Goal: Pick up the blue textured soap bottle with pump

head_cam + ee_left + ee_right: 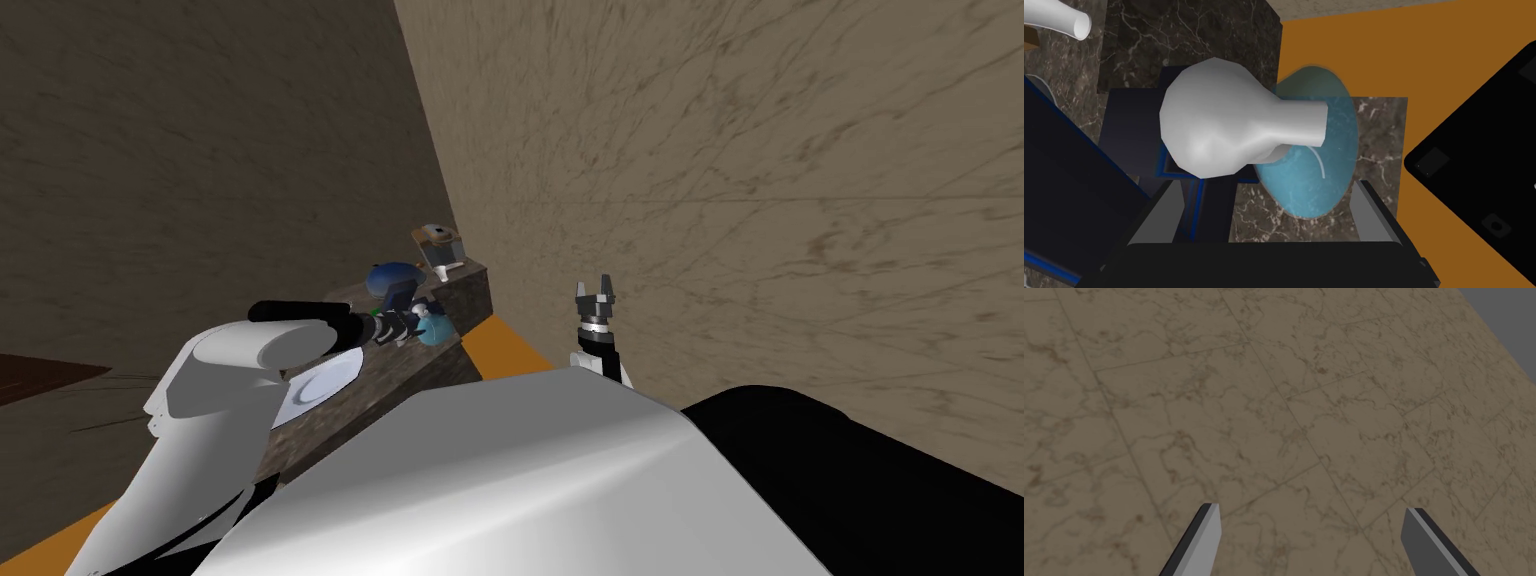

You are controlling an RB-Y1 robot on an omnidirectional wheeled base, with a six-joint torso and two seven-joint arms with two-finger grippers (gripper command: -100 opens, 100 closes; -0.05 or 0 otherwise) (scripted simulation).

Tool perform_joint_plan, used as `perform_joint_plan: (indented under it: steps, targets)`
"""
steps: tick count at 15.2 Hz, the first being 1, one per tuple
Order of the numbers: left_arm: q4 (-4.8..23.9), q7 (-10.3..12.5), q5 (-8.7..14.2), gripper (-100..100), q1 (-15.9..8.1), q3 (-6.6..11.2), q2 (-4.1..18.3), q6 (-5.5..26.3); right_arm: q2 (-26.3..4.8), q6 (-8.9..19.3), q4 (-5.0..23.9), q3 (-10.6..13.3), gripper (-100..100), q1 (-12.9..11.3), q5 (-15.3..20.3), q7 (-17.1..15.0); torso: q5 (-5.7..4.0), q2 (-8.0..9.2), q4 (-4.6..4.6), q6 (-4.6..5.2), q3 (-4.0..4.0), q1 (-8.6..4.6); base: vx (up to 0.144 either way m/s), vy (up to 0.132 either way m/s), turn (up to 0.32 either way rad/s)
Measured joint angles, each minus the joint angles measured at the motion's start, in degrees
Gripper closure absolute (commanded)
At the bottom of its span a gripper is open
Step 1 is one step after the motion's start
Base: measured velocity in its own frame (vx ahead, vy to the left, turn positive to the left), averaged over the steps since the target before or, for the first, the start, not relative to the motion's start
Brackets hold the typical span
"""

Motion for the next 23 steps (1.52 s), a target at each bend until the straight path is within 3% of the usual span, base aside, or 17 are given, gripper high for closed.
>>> perform_joint_plan:
  steps: [17,23]
  targets:
    - [0.9,8.2,6.1,-100,-3.5,1.79,2.4,16.6,0.0,0.0,0.0,0.0,0,0.0,0.0,0.0,0.0,0.08,0.02,-0.02,0.05,-0.03,0.002,0.018,-0.081]
    - [4.4,5.5,3.3,-100,-2.8,0.09,1.4,13.6,0.0,0.0,0.0,0.0,0,0.0,0.0,0.0,-0.05,0.06,0.01,-0.02,0.04,-0.23,-0.009,-0.028,-0.027]
